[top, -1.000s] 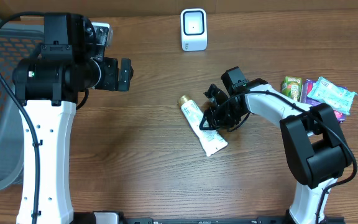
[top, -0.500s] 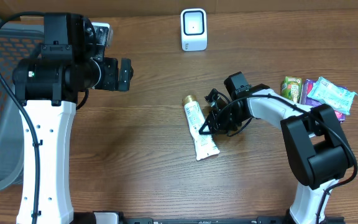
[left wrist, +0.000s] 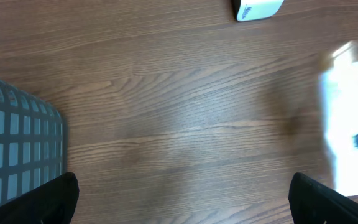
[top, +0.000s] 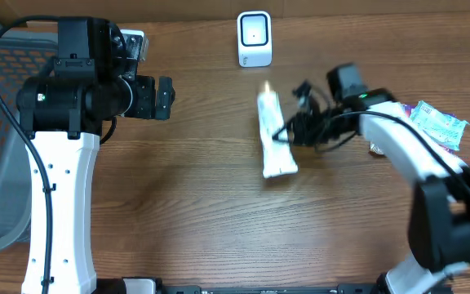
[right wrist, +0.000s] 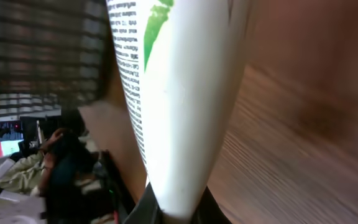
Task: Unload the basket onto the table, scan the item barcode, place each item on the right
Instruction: 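Lift the white tube upright toward the scanner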
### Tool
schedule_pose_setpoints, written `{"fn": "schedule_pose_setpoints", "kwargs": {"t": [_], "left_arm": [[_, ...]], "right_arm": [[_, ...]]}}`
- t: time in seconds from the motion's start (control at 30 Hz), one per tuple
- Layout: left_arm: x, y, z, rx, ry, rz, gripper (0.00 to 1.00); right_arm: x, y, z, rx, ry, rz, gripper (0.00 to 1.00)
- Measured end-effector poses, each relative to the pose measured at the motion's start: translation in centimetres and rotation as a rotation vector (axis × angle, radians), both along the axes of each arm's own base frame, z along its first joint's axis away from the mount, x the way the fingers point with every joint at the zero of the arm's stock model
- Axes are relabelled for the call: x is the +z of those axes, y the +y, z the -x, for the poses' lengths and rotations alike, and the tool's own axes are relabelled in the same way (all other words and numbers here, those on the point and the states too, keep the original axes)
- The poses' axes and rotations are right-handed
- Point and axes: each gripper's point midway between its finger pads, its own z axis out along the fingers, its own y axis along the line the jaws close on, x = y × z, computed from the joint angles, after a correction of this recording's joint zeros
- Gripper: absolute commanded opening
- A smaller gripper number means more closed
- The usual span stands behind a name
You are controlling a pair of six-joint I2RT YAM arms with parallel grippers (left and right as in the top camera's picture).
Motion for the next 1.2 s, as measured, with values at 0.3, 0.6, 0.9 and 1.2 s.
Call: {"fn": "schedule_pose_setpoints", "kwargs": {"t": [0.3, 0.6, 0.9, 1.2], "left_arm": [[0.0, 0.0, 0.0, 0.0, 0.0, 0.0, 1.0], [0.0, 0.0, 0.0, 0.0, 0.0, 0.0, 1.0], [0.0, 0.0, 0.0, 0.0, 0.0, 0.0, 1.0], [0.0, 0.0, 0.0, 0.0, 0.0, 0.0, 0.99]], "right_arm": [[18.1, 0.5, 1.3, 0.001, -0.359, -0.195, 0.04], [19.4, 0.2, 1.6, -0.031, -0.369, -0.193, 0.04], [17.9, -1.8, -2.0, -0.231, -0.487, 0.132, 0.04], [22.1, -4.0, -10.2, -0.447, -0.983, 0.598, 0.04]]}}
